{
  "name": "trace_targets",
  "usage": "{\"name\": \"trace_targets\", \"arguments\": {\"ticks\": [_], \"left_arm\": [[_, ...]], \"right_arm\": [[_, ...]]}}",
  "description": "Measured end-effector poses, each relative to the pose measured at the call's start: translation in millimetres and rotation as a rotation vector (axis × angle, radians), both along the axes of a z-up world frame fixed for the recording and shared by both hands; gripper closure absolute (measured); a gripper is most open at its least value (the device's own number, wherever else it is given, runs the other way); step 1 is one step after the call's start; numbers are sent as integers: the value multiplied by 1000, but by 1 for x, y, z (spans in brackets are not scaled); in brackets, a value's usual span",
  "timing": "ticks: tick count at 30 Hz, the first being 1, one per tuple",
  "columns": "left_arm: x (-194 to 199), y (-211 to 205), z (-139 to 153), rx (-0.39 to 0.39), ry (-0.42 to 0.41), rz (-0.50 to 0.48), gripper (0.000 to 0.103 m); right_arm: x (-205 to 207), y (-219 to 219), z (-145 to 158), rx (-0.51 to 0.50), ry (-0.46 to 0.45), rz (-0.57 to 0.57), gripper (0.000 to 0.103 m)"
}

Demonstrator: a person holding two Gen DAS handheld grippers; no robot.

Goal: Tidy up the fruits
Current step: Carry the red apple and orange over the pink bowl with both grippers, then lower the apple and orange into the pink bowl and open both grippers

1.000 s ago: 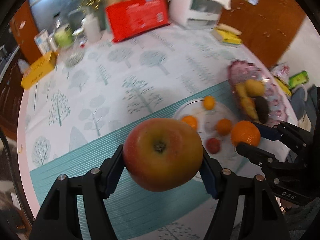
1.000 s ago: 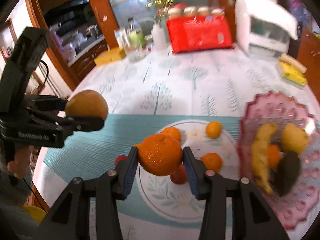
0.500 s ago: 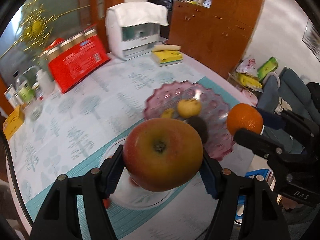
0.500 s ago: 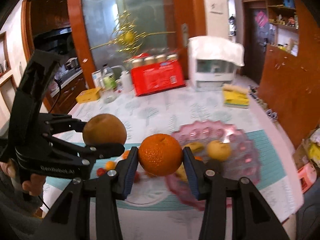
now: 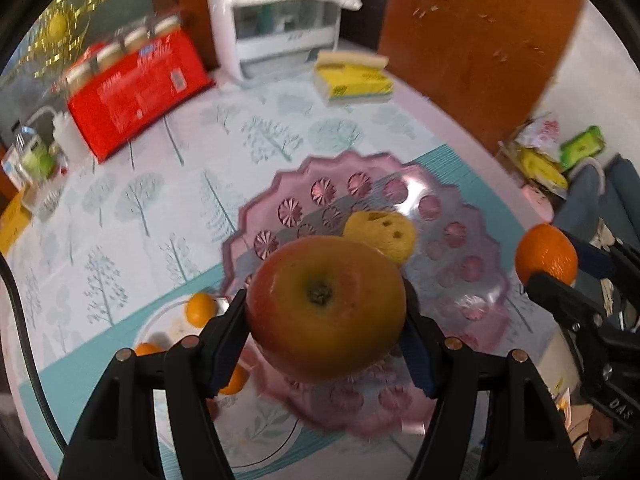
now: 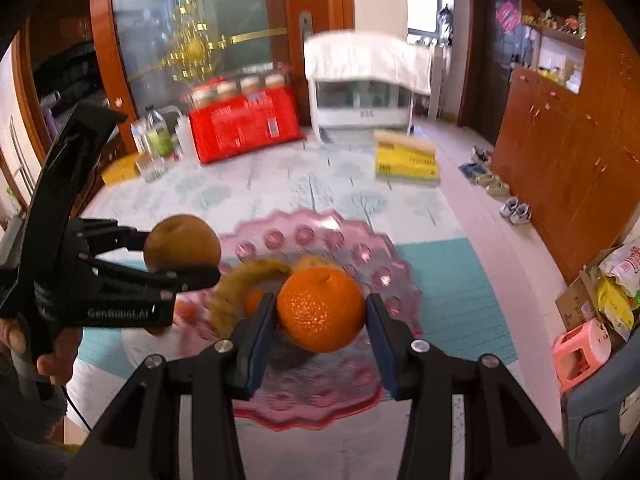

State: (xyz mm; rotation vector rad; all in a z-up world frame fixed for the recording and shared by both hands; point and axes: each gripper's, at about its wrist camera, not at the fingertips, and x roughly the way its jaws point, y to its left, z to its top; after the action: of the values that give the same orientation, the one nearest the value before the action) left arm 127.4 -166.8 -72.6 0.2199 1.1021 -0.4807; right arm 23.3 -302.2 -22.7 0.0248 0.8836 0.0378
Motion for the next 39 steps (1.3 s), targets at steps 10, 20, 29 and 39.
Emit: {"name": "trace_targets", "arguments": {"ticks": [10, 20, 29, 39], "left_arm": [[16, -28, -54, 68, 66, 63, 35], [22, -36, -60, 89, 59, 70, 35], [24, -29, -45, 40, 66, 90, 24], [15, -10, -27, 32, 32, 127, 23]], "right_arm": [[40, -16, -67, 12, 148, 66, 57], [65, -17, -93, 4, 216, 79, 57], [74, -17, -99, 36, 265, 96, 57], [73, -21, -77, 52, 215, 69, 56]]}}
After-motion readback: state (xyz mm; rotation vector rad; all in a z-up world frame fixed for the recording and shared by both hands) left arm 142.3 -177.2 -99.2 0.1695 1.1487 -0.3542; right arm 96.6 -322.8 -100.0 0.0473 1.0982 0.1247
